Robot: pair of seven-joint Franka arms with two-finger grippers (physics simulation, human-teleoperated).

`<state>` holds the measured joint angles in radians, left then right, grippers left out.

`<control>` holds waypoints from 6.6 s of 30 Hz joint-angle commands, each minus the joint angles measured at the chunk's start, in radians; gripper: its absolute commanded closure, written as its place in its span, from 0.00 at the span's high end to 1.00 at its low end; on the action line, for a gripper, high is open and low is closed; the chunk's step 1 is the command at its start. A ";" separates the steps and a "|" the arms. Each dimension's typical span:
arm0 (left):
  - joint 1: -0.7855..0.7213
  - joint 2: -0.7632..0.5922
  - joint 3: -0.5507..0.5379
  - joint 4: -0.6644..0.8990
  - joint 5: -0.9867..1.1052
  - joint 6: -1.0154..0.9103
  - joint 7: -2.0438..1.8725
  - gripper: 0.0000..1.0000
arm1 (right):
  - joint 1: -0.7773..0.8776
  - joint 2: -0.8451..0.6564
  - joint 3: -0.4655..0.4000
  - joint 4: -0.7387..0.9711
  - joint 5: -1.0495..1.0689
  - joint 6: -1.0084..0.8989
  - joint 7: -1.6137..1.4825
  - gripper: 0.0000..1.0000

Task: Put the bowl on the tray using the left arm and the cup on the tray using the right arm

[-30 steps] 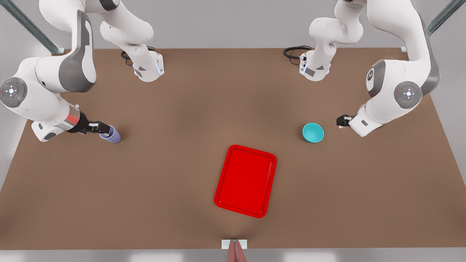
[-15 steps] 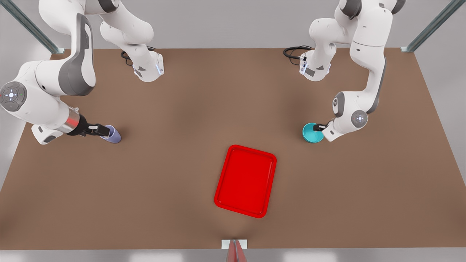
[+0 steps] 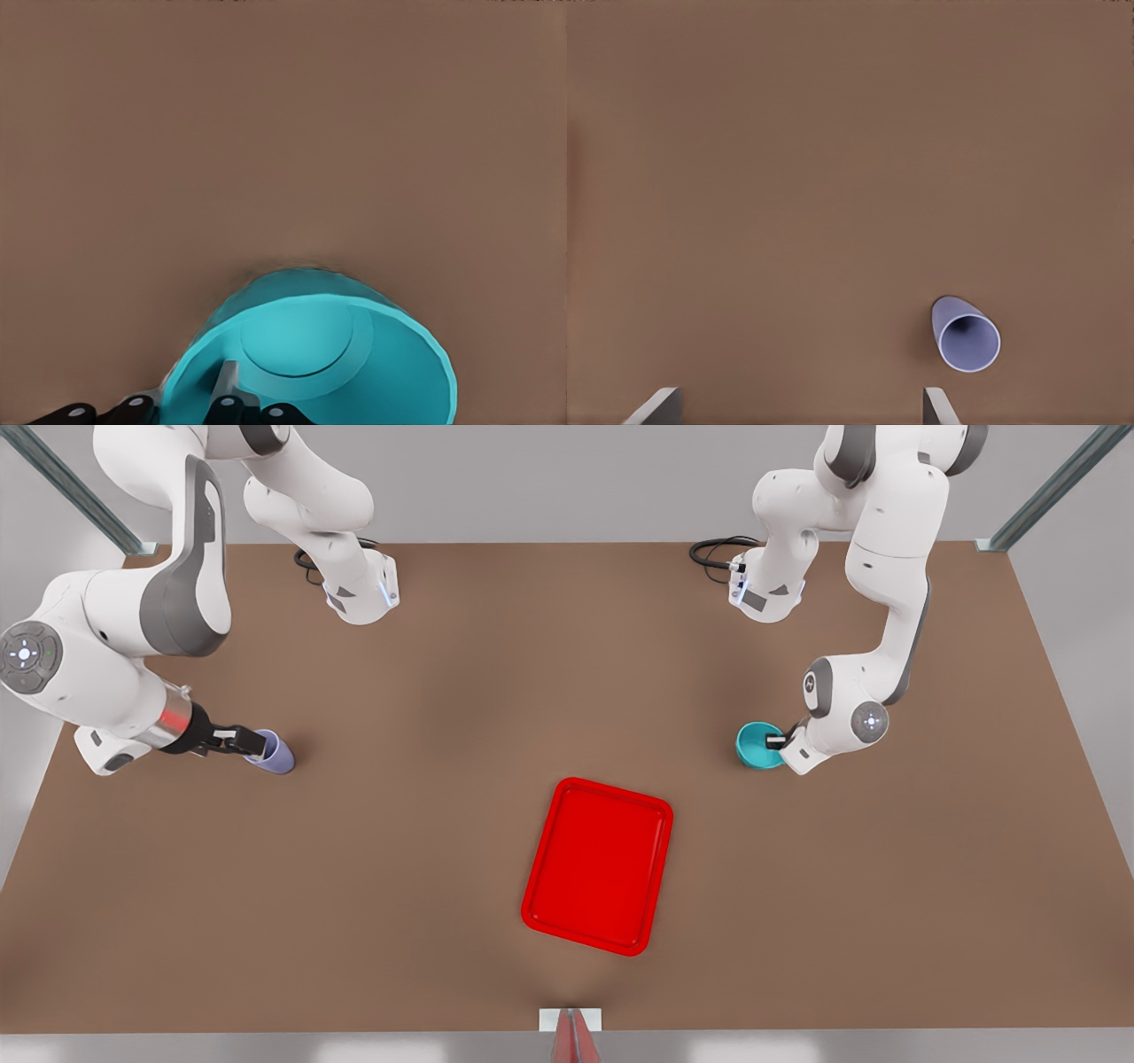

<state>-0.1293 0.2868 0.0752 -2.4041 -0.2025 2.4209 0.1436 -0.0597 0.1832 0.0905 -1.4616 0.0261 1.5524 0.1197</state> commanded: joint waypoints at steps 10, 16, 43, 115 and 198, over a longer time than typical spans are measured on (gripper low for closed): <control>0.000 -0.003 0.001 0.233 -0.189 -0.292 -0.009 0.21 | 0.001 0.001 0.000 0.000 0.000 0.005 0.000 1.00; -0.207 0.202 0.000 0.582 -0.230 -0.293 -0.395 0.21 | 0.001 0.001 0.000 0.003 -0.002 0.006 -0.003 1.00; -0.323 0.428 -0.014 0.839 -0.368 -0.230 -0.634 1.00 | 0.003 -0.002 0.003 0.009 0.000 0.005 -0.003 1.00; -0.174 -0.060 -0.032 0.879 0.293 -0.988 -0.071 1.00 | -0.262 0.039 -0.135 -0.878 -0.041 0.801 -0.425 0.21; -0.174 -0.017 -0.032 0.919 0.241 -1.028 -0.073 1.00 | 0.058 0.050 -0.046 0.126 -0.034 -0.075 0.006 1.00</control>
<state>-0.3039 0.2699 0.0429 -1.4810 0.0332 1.3929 0.0705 -0.0021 0.2347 0.0445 -1.3347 -0.0077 1.4803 0.1258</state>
